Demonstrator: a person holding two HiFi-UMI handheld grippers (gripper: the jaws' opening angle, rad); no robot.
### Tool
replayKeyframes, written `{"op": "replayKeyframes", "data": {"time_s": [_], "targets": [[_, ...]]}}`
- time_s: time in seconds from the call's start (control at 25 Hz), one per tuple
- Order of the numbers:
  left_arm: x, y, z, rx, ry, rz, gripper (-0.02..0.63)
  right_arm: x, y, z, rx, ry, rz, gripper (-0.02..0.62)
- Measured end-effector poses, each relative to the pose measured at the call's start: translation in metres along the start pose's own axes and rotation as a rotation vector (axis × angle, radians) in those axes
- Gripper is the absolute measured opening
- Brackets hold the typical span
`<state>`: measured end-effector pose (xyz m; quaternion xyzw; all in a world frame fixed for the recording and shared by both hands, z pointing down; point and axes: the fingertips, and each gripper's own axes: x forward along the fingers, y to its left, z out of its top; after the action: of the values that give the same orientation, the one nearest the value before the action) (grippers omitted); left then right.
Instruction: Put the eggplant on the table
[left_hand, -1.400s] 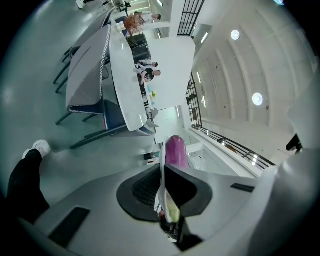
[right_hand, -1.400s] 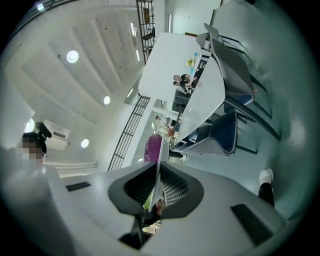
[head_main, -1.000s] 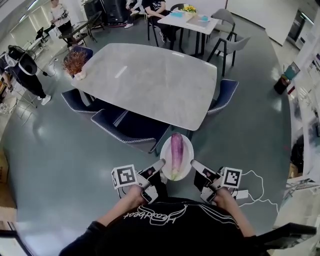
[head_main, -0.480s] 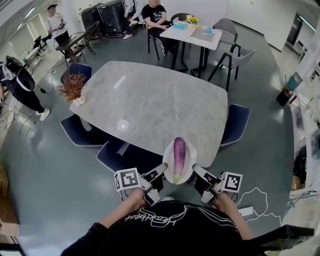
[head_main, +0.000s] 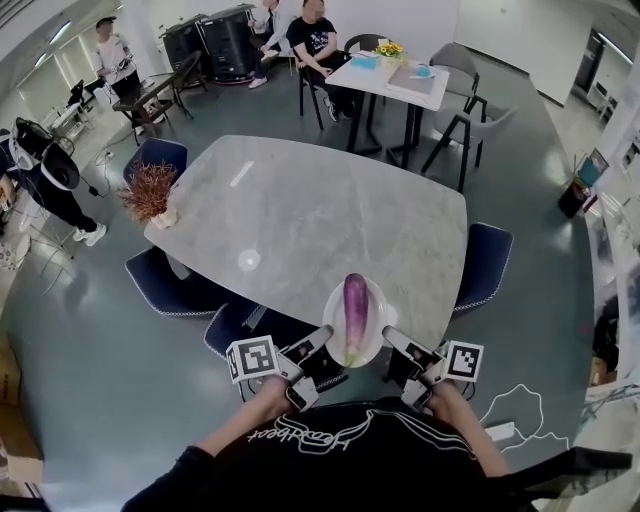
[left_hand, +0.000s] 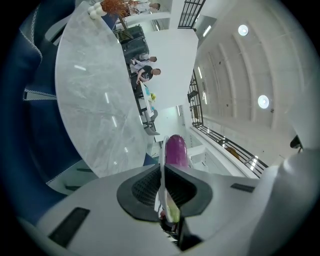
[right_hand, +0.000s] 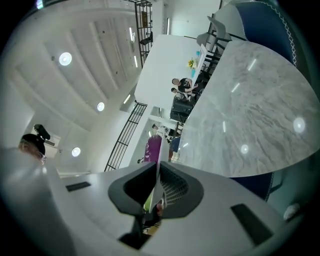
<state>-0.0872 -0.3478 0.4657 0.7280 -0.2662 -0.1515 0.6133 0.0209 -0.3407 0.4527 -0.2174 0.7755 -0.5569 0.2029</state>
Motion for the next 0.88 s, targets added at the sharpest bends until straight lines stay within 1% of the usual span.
{"op": "replayKeyframes", "data": {"time_s": [0.12, 0.28, 0.48, 0.72, 0.88], "targets": [[0.002, 0.006, 0.003, 0.002, 0.004, 0.02, 0.025, 0.002, -0.003, 0.002, -0.002, 0.003, -0.007, 0.021], [0.01, 0.005, 0.007, -0.017, 0.006, -0.011, 0.025, 0.003, -0.007, 0.009, -0.005, 0.004, -0.018, 0.021], [0.015, 0.015, 0.021, -0.011, -0.004, 0.021, 0.025, 0.015, -0.017, 0.018, 0.013, 0.018, -0.024, 0.021], [0.031, 0.021, 0.042, -0.029, -0.015, 0.033, 0.025, 0.031, -0.027, 0.04, 0.031, 0.034, -0.021, 0.021], [0.049, 0.023, 0.056, -0.025, -0.014, 0.042, 0.025, 0.038, -0.038, 0.06, 0.035, 0.036, -0.024, 0.021]]}}
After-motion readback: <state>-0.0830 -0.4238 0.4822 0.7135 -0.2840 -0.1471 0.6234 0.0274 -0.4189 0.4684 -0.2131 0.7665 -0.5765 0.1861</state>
